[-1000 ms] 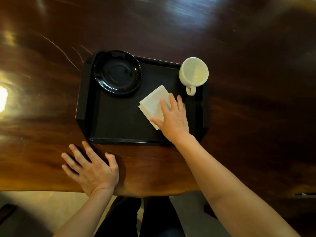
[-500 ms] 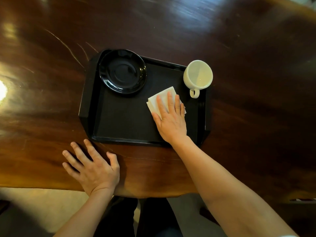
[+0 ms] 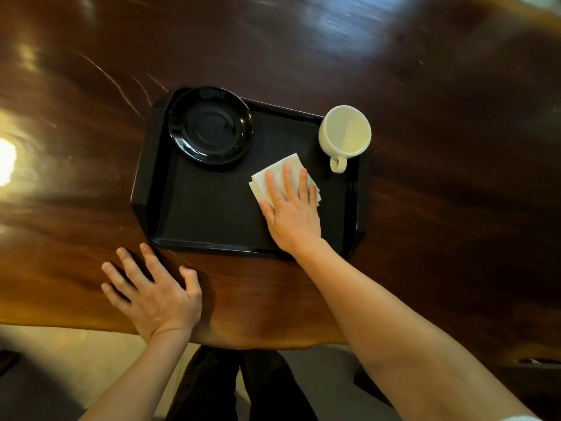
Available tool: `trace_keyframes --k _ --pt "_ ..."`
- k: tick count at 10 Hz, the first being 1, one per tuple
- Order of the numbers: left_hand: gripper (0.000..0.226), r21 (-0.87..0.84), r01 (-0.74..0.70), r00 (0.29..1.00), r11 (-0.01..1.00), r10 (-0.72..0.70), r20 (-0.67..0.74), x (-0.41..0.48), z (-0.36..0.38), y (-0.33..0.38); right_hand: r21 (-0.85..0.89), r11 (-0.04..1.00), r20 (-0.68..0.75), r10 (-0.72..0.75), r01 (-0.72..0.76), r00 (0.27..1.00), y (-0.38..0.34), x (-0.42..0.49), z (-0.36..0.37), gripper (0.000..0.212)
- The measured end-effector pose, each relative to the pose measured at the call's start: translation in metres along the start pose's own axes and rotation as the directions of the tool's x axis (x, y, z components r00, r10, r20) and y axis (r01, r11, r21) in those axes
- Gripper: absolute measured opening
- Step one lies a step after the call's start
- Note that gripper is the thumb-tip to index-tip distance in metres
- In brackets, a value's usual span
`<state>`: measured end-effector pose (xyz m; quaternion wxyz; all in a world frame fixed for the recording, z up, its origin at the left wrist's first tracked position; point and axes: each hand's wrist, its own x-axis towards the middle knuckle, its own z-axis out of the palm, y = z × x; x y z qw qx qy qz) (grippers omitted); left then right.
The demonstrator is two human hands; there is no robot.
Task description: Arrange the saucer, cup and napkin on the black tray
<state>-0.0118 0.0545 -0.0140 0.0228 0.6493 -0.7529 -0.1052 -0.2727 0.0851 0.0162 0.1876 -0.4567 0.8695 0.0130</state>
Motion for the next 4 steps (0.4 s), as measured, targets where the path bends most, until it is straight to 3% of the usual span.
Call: trace_keyframes --k 2,4 --pt "0.08 0.001 0.004 1.0 1.0 -0.004 0.028 0.003 -0.007 0.004 0.058 0.998 0.173 -0.006 -0.004 0.985 -0.006 0.004 -0.03 0.065" --pt "0.08 0.023 0.028 0.977 0.999 -0.032 0.21 0.004 -0.033 0.012 0.308 0.95 0.124 0.02 -0.058 0.992 0.005 -0.028 -0.07 0.04"
